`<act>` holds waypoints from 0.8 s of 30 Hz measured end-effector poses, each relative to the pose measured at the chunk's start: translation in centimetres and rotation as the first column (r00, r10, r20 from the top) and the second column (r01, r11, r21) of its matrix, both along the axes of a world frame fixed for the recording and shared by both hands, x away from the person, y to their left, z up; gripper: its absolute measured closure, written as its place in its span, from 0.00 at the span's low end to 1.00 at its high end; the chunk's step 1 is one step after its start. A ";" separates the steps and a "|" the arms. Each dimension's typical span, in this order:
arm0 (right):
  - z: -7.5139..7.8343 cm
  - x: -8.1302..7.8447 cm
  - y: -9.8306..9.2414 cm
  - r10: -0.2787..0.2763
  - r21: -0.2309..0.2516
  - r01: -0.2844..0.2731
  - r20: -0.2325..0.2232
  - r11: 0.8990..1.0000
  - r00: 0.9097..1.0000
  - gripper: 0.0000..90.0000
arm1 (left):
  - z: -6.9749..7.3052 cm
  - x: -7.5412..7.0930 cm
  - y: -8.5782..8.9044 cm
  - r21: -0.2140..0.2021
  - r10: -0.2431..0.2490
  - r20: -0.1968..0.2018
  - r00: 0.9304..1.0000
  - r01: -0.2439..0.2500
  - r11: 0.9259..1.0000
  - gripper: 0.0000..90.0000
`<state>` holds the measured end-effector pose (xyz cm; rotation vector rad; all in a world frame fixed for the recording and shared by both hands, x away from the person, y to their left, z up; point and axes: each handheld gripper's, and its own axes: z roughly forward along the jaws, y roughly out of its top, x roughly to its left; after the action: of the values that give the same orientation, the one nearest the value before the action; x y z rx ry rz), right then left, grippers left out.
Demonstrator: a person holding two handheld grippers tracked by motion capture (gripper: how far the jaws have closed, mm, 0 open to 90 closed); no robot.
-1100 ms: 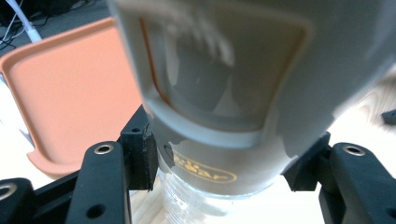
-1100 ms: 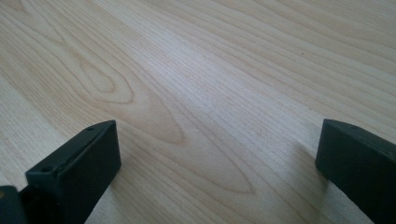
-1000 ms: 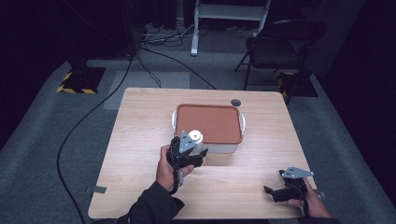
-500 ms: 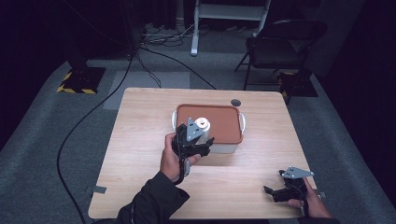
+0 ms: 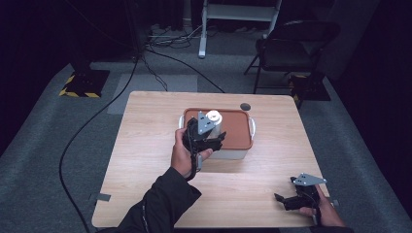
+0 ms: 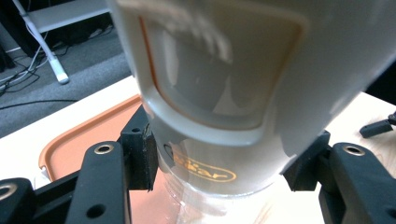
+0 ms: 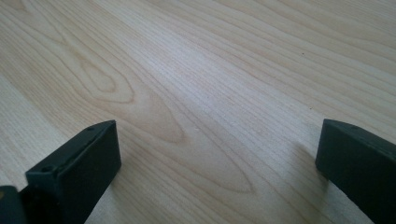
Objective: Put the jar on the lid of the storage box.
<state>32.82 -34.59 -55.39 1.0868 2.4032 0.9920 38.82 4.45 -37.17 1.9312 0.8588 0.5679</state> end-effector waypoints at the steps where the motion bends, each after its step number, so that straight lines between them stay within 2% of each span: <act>1: 0.0 0.0 0.0 0.000 0.000 0.000 0.000 1.000 1.000 0.00 | 0.0 0.1 -0.1 -0.002 0.003 0.000 1.000 -0.003 1.000 0.45; 5: 0.0 0.0 0.0 0.000 0.000 0.000 0.000 1.000 1.000 0.00 | 0.1 0.8 -0.1 -0.022 0.010 -0.003 1.000 -0.010 1.000 0.45; 11: 0.0 0.0 0.0 0.000 0.000 0.000 0.000 1.000 1.000 0.00 | 0.0 2.0 -0.3 -0.018 0.032 0.000 0.999 -0.032 0.999 0.45; 18: 0.0 0.0 0.0 0.000 0.000 0.000 0.000 1.000 1.000 0.00 | -0.9 3.4 -0.6 -0.037 0.037 0.002 0.999 -0.037 0.999 0.45; 24: 0.0 0.0 0.0 0.001 0.000 -0.001 0.000 1.000 1.000 0.00 | -1.6 4.4 -0.7 -0.037 0.053 -0.015 0.998 -0.054 0.998 0.45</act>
<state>32.82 -34.59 -55.40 1.0859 2.4034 0.9922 43.22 3.75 -38.77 1.8853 0.9260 0.5676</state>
